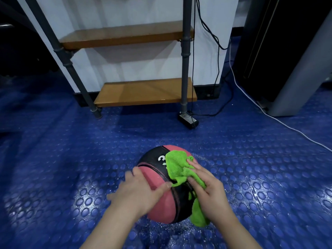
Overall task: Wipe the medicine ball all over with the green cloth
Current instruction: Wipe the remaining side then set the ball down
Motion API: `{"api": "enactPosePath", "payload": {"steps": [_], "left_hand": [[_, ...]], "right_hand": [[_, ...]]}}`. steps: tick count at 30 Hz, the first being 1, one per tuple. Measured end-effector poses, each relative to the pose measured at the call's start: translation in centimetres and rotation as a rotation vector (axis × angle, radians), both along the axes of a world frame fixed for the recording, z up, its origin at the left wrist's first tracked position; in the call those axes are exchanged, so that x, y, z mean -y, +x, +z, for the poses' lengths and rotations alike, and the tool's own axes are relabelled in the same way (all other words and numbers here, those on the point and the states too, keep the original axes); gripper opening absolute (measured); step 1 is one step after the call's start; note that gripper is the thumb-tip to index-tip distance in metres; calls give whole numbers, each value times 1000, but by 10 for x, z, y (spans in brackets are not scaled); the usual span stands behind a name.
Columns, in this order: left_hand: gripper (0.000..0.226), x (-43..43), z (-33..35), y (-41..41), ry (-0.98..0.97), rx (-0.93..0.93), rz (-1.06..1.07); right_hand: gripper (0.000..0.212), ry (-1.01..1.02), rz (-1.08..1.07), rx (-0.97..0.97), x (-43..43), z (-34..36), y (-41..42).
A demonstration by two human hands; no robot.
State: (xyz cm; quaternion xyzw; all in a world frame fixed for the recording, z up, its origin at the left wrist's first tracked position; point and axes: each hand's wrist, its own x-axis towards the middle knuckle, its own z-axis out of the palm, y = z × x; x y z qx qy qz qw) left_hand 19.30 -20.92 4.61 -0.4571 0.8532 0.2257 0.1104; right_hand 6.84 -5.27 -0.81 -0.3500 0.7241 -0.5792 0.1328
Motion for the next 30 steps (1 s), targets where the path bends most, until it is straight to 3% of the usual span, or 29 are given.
{"api": "enactPosePath", "payload": {"steps": [4, 7, 10, 14, 21, 27, 30], "left_hand": [[140, 1, 2, -15, 123, -150, -237], [149, -1, -7, -20, 156, -211, -226], [152, 2, -12, -23, 164, -245, -214], [152, 0, -10, -28, 162, -244, -194], [151, -6, 0, -34, 162, -215, -142], [149, -8, -1, -34, 147, -230, -132], [148, -11, -1, -30, 149, -243, -153]], "right_hand": [[44, 47, 47, -5, -7, 2, -4], [44, 69, 57, -57, -8, 1, 3], [48, 63, -76, -101, -7, -11, 15], [40, 119, -299, 35, -6, -16, 21], [26, 260, -404, 269, 3, -5, 10], [35, 162, -181, 1, 6, 16, 35], [43, 170, -185, -58, -3, 4, 32]]}}
